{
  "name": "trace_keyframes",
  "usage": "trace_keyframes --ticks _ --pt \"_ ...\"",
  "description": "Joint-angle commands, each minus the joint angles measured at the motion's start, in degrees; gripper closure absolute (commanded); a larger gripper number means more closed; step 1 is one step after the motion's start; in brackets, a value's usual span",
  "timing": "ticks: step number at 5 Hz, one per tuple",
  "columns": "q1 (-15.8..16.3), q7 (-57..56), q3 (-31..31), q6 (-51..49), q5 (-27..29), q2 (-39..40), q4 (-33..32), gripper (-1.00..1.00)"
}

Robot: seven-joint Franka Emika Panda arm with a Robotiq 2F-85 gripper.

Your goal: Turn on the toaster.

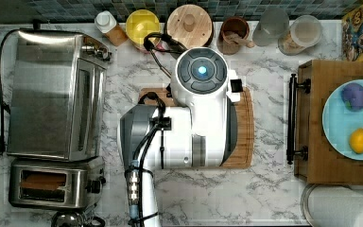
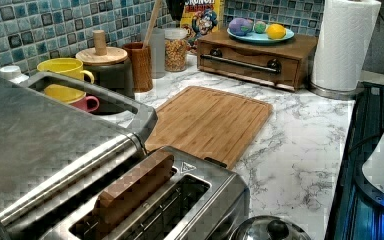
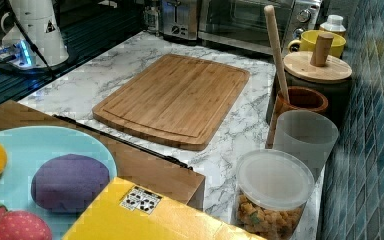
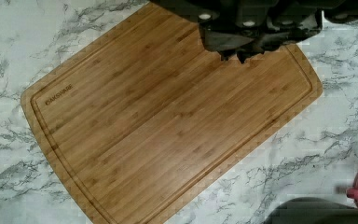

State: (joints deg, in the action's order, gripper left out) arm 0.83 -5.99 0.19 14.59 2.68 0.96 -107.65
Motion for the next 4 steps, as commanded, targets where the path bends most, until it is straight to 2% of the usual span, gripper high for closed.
trace_keyframes --ticks 1,4 --pt "0.72 -4.31 0.79 2.38 2.24 -1.99 -3.26 1.0" --pt "5.61 -9.13 7.08 7.98 5.79 -5.68 -9.05 1.0"
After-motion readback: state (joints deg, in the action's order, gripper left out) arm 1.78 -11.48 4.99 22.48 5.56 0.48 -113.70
